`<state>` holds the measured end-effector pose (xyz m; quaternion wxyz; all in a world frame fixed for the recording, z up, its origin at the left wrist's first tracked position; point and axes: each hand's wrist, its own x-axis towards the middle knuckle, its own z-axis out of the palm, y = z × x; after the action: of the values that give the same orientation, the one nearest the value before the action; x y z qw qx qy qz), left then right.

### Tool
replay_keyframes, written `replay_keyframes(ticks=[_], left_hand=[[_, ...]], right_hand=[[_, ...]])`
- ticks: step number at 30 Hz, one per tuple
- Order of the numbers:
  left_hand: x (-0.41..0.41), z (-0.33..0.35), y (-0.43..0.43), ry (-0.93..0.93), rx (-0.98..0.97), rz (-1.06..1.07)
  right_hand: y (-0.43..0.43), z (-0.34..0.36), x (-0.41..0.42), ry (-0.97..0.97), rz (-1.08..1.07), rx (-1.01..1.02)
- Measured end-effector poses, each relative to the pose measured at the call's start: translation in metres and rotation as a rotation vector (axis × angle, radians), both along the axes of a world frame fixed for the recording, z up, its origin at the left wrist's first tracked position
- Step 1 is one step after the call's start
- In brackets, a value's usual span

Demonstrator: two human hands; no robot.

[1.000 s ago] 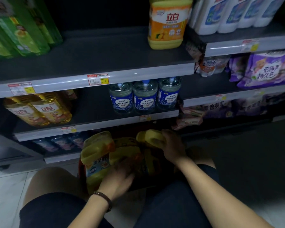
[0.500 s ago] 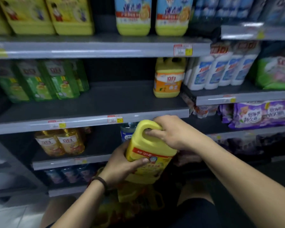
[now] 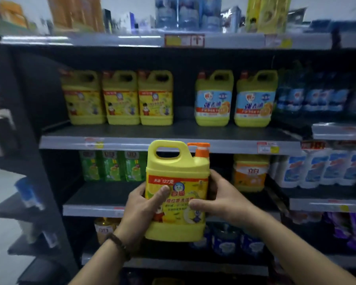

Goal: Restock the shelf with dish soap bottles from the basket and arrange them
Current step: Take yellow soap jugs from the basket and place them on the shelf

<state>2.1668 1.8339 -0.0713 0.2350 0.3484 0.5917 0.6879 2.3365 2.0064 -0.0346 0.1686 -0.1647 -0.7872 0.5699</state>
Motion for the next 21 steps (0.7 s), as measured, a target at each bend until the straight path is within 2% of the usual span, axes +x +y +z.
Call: replay_keyframes(ticks=[6,9,13,17,21], left_hand=[[-0.058,0.06,-0.015,-0.08,0.017,-0.028],[-0.092,0.087,-0.019,-0.081,0.018,0.042],[-0.141,0.106,-0.032,0.067,0.056,0.236],[-0.191,0.119,-0.044,0.194,0.021,0.251],[-0.248,0.14,-0.042,0.307,0.07,0.325]], right_hand=[[-0.025,0.039,-0.068,0.24,-0.021,-0.001],[-0.034,0.06,-0.114,0.292,-0.056,-0.039],[-0.042,0.092,-0.176,0.335,-0.046,-0.011],[-0.044,0.117,-0.243,0.357,-0.074,0.005],[-0.04,0.131,-0.314,0.399,-0.083,0.035]])
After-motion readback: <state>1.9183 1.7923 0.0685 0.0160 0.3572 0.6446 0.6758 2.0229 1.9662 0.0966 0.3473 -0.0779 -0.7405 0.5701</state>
